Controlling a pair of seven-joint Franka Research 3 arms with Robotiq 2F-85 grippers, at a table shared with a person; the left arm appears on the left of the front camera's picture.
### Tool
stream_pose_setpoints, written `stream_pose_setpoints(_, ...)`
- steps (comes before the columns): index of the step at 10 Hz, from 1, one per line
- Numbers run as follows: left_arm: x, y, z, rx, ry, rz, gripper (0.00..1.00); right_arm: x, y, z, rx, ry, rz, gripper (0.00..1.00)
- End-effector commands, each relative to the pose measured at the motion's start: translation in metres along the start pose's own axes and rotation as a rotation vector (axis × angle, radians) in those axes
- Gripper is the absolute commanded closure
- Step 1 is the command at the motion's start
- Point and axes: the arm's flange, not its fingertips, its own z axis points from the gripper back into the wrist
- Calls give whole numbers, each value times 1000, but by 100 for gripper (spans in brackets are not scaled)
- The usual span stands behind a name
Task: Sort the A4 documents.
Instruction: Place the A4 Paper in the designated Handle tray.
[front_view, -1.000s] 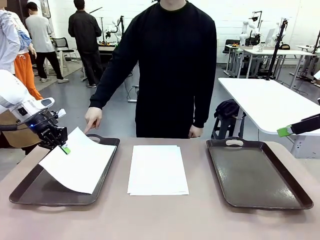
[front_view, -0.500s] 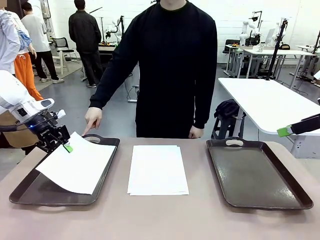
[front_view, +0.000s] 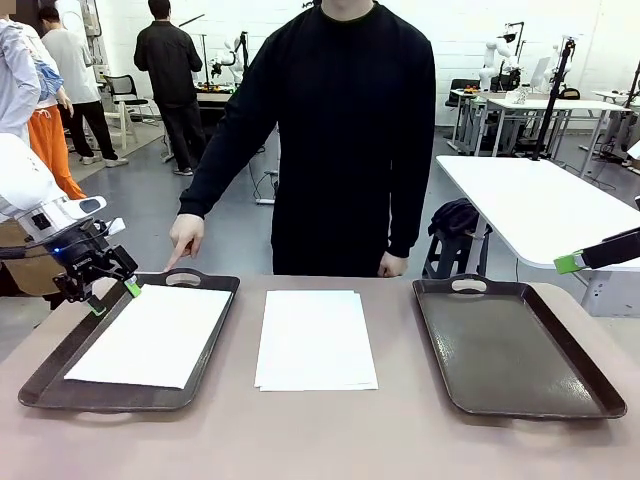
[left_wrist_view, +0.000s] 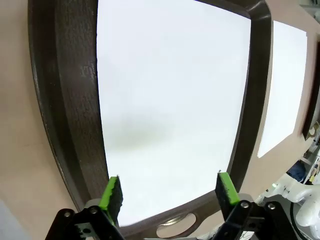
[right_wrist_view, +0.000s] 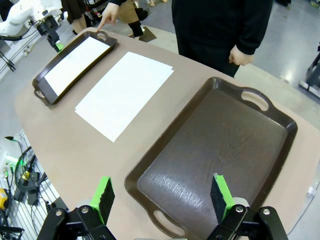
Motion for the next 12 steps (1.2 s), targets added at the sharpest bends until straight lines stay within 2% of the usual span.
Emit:
stream_pose_setpoints(1, -8, -5, 0, 33, -6, 19, 0, -1, -1, -2, 18, -7, -3, 0)
stream_pose_setpoints(5, -10, -5, 4, 25, -51, 43, 0, -1, -1, -2, 18, -7, -3, 0)
stream_pose_setpoints(6, -4, -2, 3, 7, -8, -3, 0, -1, -1, -2, 18, -7, -3, 0)
stream_pose_setpoints(12, -4, -2, 3, 7, -8, -3, 0, -1, -1, -2, 18, -7, -3, 0)
